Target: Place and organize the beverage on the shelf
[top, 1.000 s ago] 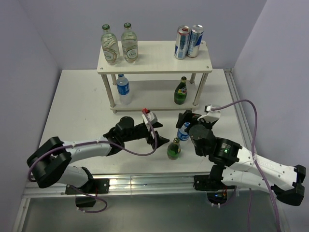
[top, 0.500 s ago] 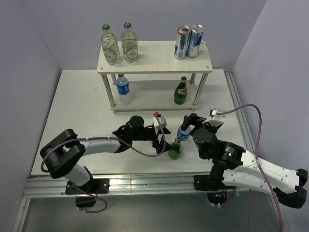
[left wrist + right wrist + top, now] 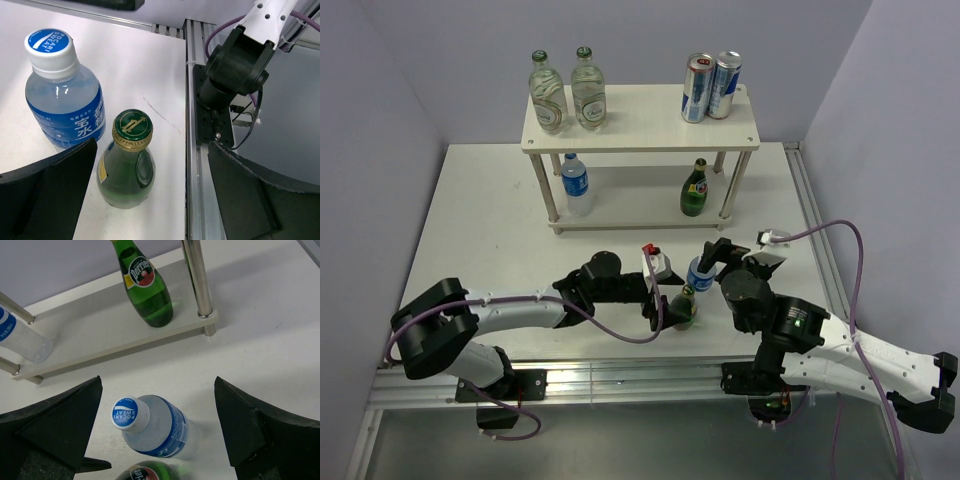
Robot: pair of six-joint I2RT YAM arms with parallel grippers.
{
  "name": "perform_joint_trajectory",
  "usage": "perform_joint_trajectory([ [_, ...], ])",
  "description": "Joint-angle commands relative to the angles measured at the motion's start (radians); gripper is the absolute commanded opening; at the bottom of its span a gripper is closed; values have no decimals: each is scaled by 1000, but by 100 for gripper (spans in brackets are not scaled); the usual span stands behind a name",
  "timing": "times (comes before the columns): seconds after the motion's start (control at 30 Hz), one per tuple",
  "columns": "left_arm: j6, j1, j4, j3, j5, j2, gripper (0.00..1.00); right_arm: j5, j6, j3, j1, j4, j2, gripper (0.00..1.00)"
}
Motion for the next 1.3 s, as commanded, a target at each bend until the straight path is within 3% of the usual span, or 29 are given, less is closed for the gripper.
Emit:
perform_joint_trajectory([
  [0.0,11,-14,54,23,-53,19,99,44,12,-8,5,22,-14,100],
  [0.33,8,-26,106,68,-105,96,99,63,-17,-37,5,35,-41,100],
  [0.6,12,-38,129,91,-159,118,88,69,-26,-49,4,43,-55,100],
  [0.7,16,-45,120,102,-154,122,77,70,-29,-49,5,46,-61,100],
  [0.83,19,-48,96,120,-153,136,53,73,-28,-54,5,46,-67,100],
  [1.0,14,-52,94,120,-160,144,33,77,-23,-60,4,43,-81,100],
  [1.03,15,-54,88,120,-163,144,15,78,-20,-60,5,40,-83,100],
  [1.1,16,-55,82,120,-179,134,0,80,-20,-63,4,40,-90,100],
  [1.27,25,-57,32,128,-217,92,0,83,-17,-66,5,37,-92,100],
])
